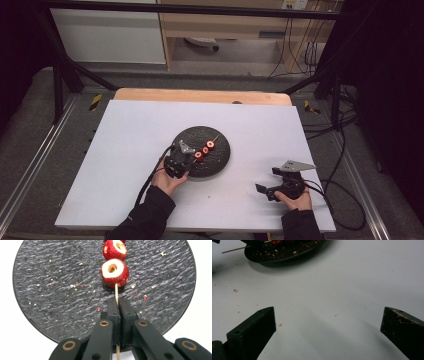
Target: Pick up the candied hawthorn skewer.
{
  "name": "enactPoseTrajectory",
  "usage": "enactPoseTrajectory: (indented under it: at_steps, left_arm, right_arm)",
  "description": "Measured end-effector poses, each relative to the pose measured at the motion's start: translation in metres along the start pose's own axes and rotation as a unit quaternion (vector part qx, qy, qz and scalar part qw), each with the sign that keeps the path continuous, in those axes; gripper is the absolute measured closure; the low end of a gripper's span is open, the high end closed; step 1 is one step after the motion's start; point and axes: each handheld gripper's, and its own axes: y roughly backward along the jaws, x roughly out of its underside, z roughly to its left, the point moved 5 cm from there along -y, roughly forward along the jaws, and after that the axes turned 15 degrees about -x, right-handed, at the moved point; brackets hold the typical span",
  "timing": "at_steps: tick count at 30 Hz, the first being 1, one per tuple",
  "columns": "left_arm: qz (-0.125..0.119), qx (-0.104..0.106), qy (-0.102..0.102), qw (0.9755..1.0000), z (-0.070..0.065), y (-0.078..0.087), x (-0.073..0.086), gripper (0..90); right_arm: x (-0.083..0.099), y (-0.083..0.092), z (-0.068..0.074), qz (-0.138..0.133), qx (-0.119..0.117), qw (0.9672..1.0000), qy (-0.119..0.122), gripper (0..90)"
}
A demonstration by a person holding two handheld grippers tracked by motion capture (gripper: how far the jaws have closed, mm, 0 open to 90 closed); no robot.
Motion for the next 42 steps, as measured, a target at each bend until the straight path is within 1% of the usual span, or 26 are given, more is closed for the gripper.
enactPoseTrajectory:
  at_steps: [5,7,9,11,12,16,21,25,28,30,32,34,38,42]
  left_arm:
    - [-0.016,0.008,0.011,0.9998,0.003,0.004,0.001,88.1]
    - [-0.026,0.01,0.009,0.9996,0.005,0.008,0.002,88.2]
    - [-0.034,0.014,0.012,0.9992,0.006,0.011,0.001,88.2]
    - [-0.046,0.022,0.02,0.9985,0.008,0.016,0.001,88.2]
    - [-0.048,0.024,0.021,0.9983,0.009,0.017,0.002,88.2]
    - [-0.068,0.027,0.024,0.997,0.012,0.025,0.004,88.2]
    - [-0.08,0.036,0.027,0.9957,0.017,0.034,0.01,88.2]
    - [-0.093,0.046,0.036,0.994,0.02,0.04,0.015,88.2]
    - [-0.101,0.056,0.04,0.9926,0.023,0.045,0.021,88.2]
    - [-0.106,0.054,0.04,0.9921,0.024,0.047,0.025,88.2]
    - [-0.113,0.061,0.043,0.9907,0.025,0.05,0.03,88.2]
    - [-0.119,0.06,0.043,0.9901,0.026,0.053,0.035,88.2]
    - [-0.13,0.065,0.051,0.9881,0.029,0.058,0.045,88.2]
    - [-0.135,0.066,0.057,0.987,0.032,0.061,0.055,88.2]
  right_arm:
    - [0.0,0.0,0.0,0.001,0.0,1.0,0.0,0.9]
    - [0.0,0.0,0.0,0.002,0.0,1.0,0.001,0.9]
    - [0.0,0.0,0.0,0.001,0.0,1.0,0.001,0.9]
    - [0.0,0.0,0.0,0.0,0.0,1.0,0.0,0.9]
    - [0.0,0.0,0.0,0.0,0.0,1.0,0.0,0.9]
    - [0.0,0.0,0.0,-0.001,0.0,1.0,-0.001,0.9]
    - [0.0,0.0,0.0,-0.003,0.001,1.0,-0.002,0.9]
    - [0.0,-0.001,0.0,-0.005,0.001,1.0,-0.005,0.9]
    - [0.0,-0.001,0.001,-0.006,0.001,1.0,-0.006,0.7]
    - [-0.001,-0.002,0.002,-0.007,0.0,1.0,-0.006,0.7]
    - [-0.002,-0.003,0.003,-0.007,0.0,1.0,-0.006,0.7]
    - [-0.002,-0.003,0.003,-0.008,0.0,1.0,-0.005,0.7]
    - [-0.004,-0.007,0.007,-0.009,-0.004,0.9999,-0.009,0.6]
    - [-0.008,-0.011,0.01,-0.01,-0.003,0.9999,-0.007,0.6]
